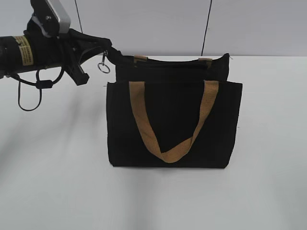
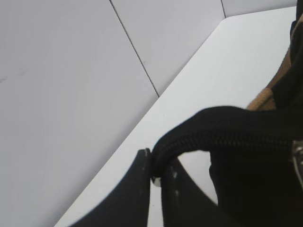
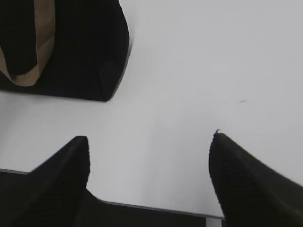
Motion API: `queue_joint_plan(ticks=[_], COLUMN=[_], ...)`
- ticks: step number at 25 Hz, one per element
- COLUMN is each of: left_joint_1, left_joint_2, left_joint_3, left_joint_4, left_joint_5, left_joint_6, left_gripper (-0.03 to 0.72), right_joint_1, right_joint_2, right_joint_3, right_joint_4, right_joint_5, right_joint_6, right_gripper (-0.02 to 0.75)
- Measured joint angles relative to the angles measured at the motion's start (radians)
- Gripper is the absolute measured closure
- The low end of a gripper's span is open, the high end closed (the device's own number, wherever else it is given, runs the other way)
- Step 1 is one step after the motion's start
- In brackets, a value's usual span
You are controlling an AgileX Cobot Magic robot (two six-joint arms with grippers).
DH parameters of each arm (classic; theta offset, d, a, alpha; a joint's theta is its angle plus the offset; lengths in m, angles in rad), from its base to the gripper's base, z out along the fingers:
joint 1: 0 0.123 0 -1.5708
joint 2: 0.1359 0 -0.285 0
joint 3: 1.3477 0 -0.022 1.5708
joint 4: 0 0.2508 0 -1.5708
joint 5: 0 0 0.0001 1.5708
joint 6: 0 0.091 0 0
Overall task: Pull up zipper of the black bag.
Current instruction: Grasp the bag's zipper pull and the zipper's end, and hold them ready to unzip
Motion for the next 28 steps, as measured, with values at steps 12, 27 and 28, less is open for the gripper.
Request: queue_joint_plan(ticks=[12,27,28], left_joint_1=[-0.002,-0.002,-0.002], left_joint_2=[-0.196,-0.301,-0.301], left_joint_3=[0.036,0.037,0.037], left_joint_4=[0.351,0.524,0.524], left_joint_5=[0.159,0.215,0.217], left_joint_6=[-0.431,-0.722,-0.723], left_gripper=[0.666,0.668,0.668], right_joint_1=[0.0,0.319,0.385], right_joint_2=[0.273,0.96,1.005], right_joint_3=[-0.044,-0.262,-0.272], right_joint_4=[0.217,0.458,0.462], right_joint_5=[-0.389,-0.597,-0.644], right_joint_6=[-0.174,-0.57,-0.57], right_gripper=[0.157,0.194,0.194])
